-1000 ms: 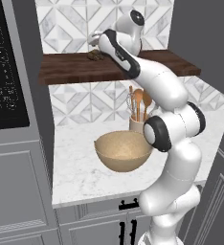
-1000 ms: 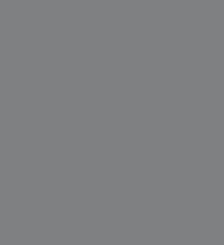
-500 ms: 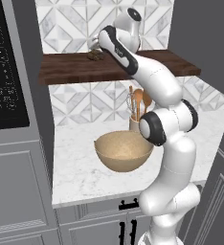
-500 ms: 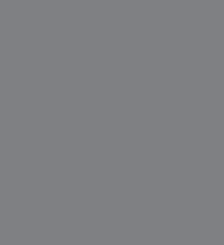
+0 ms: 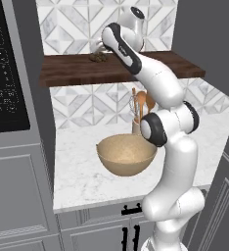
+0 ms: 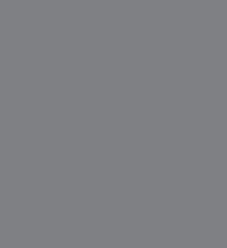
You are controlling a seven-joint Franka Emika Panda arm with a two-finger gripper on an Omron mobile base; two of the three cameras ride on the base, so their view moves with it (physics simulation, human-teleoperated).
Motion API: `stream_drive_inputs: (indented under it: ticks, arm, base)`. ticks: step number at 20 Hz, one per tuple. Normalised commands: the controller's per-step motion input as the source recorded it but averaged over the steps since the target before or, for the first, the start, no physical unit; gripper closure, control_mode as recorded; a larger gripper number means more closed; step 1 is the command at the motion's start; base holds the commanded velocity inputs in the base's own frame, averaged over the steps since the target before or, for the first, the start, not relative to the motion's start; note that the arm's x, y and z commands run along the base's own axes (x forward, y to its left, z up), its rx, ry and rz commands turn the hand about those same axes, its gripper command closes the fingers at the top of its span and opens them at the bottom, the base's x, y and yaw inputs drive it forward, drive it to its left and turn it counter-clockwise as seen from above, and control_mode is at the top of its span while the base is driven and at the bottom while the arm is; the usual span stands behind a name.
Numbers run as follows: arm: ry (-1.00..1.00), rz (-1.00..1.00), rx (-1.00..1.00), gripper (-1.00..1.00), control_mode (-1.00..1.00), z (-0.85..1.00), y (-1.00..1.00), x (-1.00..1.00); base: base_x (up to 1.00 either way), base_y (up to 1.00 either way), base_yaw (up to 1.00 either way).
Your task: Open the cabinet, pick up the bread from the cabinet and place it in the basket. Then move the basket to the dining counter.
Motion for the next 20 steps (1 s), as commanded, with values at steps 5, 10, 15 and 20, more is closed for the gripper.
stream_drive_inputs:
  ticks: [5,10,15,20]
  arm:
    - [0.00,0.05,0.00,-1.00,-1.00,-0.09,0.00,0.38]
    - [0.03,0.03,0.00,-1.00,-1.00,-0.08,0.12,0.20]
    - [0.07,0.03,0.00,-1.00,-1.00,-0.02,0.21,0.13]
    - [0.14,0.03,0.00,-1.00,-1.00,-0.38,0.05,0.00]
  base:
    - [0.00,0.00,0.00]
    - [0.00,0.00,0.00]
    - [0.00,0.00,0.00]
    - [0.00,0.00,0.00]
